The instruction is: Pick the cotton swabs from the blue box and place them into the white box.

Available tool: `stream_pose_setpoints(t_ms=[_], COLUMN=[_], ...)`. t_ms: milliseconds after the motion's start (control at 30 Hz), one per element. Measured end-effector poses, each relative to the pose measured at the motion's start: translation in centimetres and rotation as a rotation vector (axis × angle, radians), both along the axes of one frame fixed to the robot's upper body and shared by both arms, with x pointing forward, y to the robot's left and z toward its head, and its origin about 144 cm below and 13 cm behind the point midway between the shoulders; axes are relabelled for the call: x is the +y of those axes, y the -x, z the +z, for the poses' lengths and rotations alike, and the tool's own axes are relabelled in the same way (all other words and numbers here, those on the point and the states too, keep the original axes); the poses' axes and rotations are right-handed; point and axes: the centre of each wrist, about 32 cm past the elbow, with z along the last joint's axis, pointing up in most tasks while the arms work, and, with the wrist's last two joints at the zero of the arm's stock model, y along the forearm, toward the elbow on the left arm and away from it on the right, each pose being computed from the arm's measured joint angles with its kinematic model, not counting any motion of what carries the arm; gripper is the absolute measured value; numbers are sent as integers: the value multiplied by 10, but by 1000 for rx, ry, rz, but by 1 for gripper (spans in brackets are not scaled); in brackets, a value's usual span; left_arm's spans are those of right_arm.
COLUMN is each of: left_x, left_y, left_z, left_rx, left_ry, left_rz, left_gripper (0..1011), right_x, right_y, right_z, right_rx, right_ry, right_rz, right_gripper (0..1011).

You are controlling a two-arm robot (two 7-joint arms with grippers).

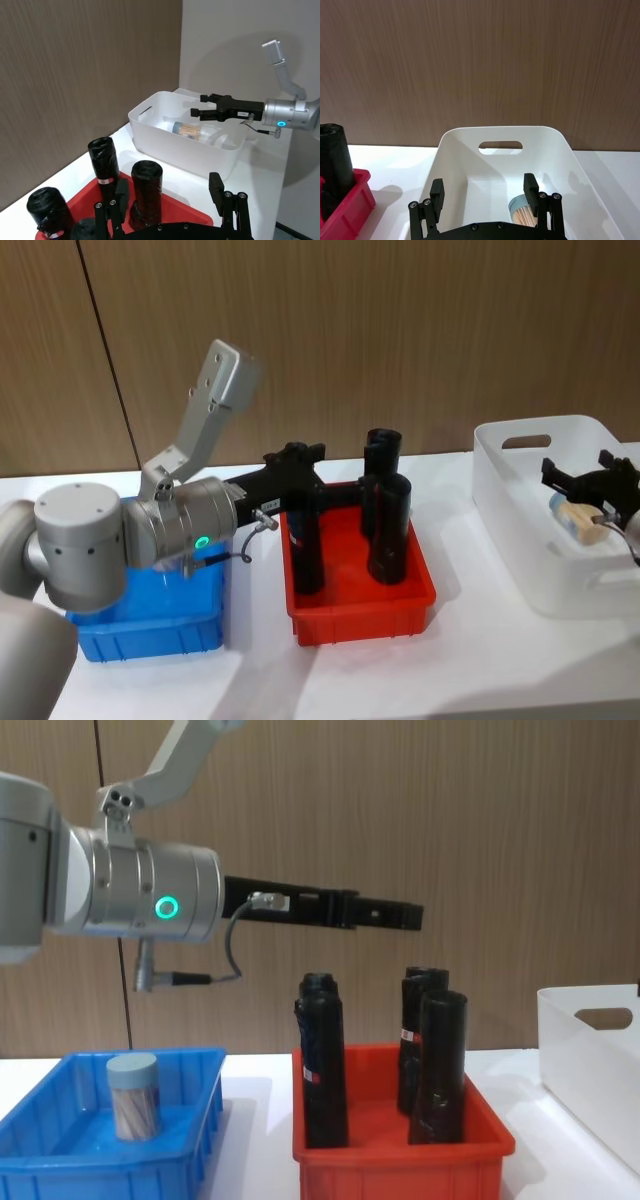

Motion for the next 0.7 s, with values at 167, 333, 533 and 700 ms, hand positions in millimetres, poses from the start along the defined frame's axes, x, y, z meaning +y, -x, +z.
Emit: stream_pose_setpoints(t_ms=[167,333,533,700], left_x=[-1,-1,-3,-4], left_y=[8,17,30,41], left_z=[-9,-18,-31,-40], left_rx=[-31,-64,-107,-146], left_ry=[-16,-32,-50,-61], left_rz=[47,94,155,206], left_gripper=[1004,1004,1004,1004], right_x=[6,13,22,31], right_y=[9,18,31,43], right_z=[-2,-3,-5,-6], right_rx=[-10,-22,-36,-50], right_ry=[12,23,34,41], right_rz=[10,22,38,53], right_gripper=[1002,1002,1002,1001])
